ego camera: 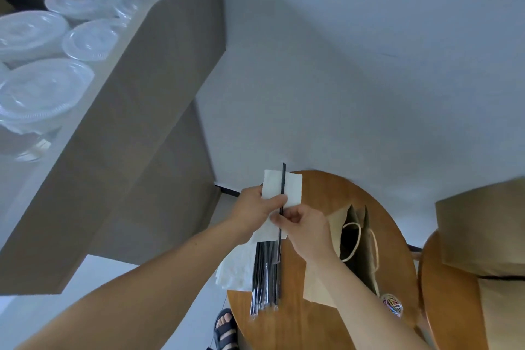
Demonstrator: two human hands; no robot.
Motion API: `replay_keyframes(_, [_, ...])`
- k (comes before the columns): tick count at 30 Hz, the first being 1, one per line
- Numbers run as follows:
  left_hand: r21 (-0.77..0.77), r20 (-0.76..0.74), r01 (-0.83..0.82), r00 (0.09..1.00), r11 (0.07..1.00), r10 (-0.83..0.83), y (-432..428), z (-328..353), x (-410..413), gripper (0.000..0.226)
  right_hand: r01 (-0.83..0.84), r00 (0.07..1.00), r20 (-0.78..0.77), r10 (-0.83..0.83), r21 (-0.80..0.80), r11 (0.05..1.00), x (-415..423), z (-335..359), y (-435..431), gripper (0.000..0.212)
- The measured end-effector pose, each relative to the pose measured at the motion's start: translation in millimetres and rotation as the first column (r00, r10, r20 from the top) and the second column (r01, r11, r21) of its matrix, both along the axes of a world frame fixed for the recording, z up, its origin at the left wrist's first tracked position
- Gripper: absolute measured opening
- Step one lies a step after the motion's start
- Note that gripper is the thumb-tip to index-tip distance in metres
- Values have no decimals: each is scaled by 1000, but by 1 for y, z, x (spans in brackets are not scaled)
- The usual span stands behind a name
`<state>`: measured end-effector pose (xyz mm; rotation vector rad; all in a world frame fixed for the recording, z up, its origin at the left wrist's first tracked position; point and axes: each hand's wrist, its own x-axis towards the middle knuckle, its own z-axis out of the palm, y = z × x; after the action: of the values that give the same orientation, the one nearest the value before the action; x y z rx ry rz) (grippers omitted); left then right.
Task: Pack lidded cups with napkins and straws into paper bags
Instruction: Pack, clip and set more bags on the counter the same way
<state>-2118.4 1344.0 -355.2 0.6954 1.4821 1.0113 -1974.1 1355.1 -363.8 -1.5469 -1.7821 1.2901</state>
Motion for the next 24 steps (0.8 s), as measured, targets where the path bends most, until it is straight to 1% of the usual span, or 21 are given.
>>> replay_keyframes(1, [9,-9,-6,1000,1000,6,3,4,2,12,18,1000,12,-18,19,1000,3,5,0,17])
replay_keyframes(3, [20,-13,-8,1000,1000,9,9,17,4,8,104,994,22,-106,70,992,13,15,4,29])
replay_keyframes(5, [30,48,18,999,999,-19,15,29,6,13,178,984,-2,-179,119,977,27,28,14,43])
replay_keyframes(6, [44,94,50,994,998,-54,18,36,8,18,180,984,-19,-179,109,978,34,36,20,47])
replay_keyframes(8, [87,149,131,978,988,-143,22,49,14,26,113,990,-93,-110,32,993,49,51,32,42])
replay_keyframes(10, [127,147,194,966,973,-212,26,60,24,28,29,983,-179,-36,-44,999,62,62,39,32])
replay_keyframes(14, [167,101,259,955,951,-277,33,75,44,23,-53,978,-202,48,-16,998,81,74,46,13])
replay_keyframes(19, [190,121,255,952,948,-281,40,81,66,26,-34,978,-206,34,6,999,102,83,51,8])
replay_keyframes(22, [197,121,252,953,947,-279,43,81,76,24,-23,984,-174,27,26,999,115,87,55,8])
replay_keyframes(24, [165,75,232,966,959,-246,44,75,80,28,38,990,-140,-30,55,998,125,89,60,9])
